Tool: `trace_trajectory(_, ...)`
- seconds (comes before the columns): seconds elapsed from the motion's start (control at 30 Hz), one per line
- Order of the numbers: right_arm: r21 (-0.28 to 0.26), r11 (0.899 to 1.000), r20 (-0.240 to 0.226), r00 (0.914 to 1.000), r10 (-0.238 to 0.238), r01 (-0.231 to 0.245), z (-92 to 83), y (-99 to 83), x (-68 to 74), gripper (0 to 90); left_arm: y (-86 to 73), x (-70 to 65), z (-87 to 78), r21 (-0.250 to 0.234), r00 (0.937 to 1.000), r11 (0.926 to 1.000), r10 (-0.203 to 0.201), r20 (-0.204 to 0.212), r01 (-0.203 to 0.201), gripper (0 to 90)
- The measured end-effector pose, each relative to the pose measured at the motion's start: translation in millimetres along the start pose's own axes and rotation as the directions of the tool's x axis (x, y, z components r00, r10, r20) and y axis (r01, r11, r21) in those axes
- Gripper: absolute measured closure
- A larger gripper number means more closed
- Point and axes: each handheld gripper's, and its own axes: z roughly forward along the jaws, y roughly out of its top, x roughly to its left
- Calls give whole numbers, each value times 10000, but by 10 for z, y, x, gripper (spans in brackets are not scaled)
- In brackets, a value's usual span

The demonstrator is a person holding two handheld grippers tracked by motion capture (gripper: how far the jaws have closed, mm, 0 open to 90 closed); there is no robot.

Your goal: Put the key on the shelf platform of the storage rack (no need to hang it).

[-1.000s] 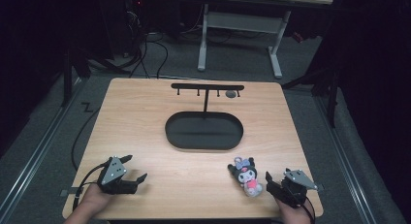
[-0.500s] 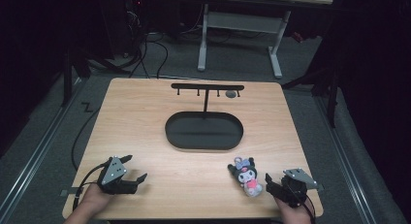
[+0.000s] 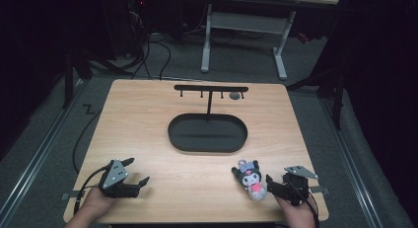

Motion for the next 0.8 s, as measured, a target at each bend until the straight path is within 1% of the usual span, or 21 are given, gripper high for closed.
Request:
trace_trajectory(0.1, 231, 9997, -35, 9999, -123, 124, -6, 32, 11, 183, -1, 0, -2, -19, 10000, 10000, -2, -4, 2, 155)
trace_trajectory(0.13, 295, 9992, 12, 9996, -281, 280, -12, 41, 9, 183, -1, 0, -2, -19, 10000, 10000, -3, -9, 3, 155)
trace_trajectory(0.2, 485, 9983, -15, 9995, -322, 322, -30, 65, 1, 178, 0, -1, -1, -18, 10000, 10000, 0, -16, 0, 155)
trace_trajectory(0.3, 720, 9972, -135, 9997, -214, 224, -49, 98, -27, 175, 0, -2, 1, -11, 10000, 10000, -4, -41, 4, 155)
trace_trajectory(0.4, 934, 9952, -164, 9994, -292, 306, -64, 131, -47, 175, 0, -4, 3, 0, 10000, 10000, 8, -63, -8, 155)
trace_trajectory(0.47, 1024, 9942, -219, 9993, -310, 331, -71, 143, -33, 176, 1, -3, 3, 8, 10000, 10000, 6, -63, -6, 155)
trace_trajectory(0.57, 1102, 9924, -230, 9983, -532, 554, -75, 156, 4, 188, 1, -2, 3, 7, 10000, 10000, 0, -61, 0, 155)
trace_trajectory(0.67, 1184, 9908, -307, 9976, -626, 658, -73, 163, 37, 194, 1, -3, 3, 6, 10000, 10000, -3, -53, 3, 155)
trace_trajectory(0.73, 1299, 9876, -294, 9959, -856, 887, -72, 173, 59, 200, 1, -3, 3, 3, 10000, 10000, -1, -50, 1, 155)
trace_trajectory(0.8, 1406, 9856, -289, 9954, -912, 943, -77, 183, 73, 210, 1, -2, 2, 13, 10000, 10000, 0, -46, 0, 155)
